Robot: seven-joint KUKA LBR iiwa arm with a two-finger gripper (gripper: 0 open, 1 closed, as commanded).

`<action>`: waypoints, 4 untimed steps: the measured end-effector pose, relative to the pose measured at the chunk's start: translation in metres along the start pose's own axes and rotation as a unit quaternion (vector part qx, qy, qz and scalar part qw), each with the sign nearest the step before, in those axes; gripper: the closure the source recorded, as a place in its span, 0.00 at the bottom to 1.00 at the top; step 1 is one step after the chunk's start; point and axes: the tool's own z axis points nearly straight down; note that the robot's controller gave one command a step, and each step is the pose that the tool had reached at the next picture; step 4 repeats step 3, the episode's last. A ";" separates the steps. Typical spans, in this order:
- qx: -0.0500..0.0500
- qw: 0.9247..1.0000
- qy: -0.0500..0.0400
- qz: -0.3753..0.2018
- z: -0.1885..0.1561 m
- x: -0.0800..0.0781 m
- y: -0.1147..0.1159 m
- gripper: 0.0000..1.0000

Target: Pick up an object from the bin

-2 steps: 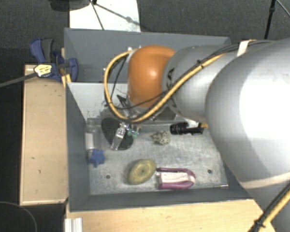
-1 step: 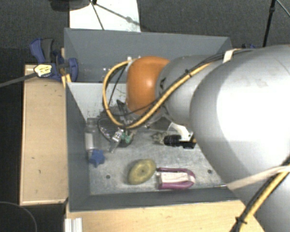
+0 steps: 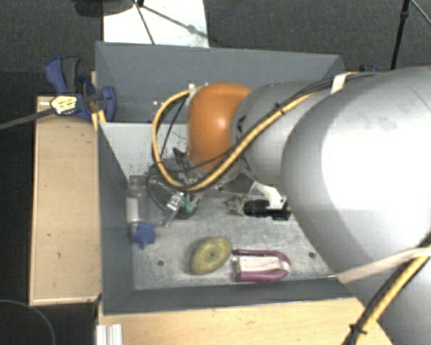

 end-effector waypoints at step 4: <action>-0.001 1.000 -0.003 0.000 -0.036 -0.002 -0.001 1.00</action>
Offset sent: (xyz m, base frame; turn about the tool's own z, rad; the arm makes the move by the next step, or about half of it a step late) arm 0.0000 0.0000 0.0000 0.0000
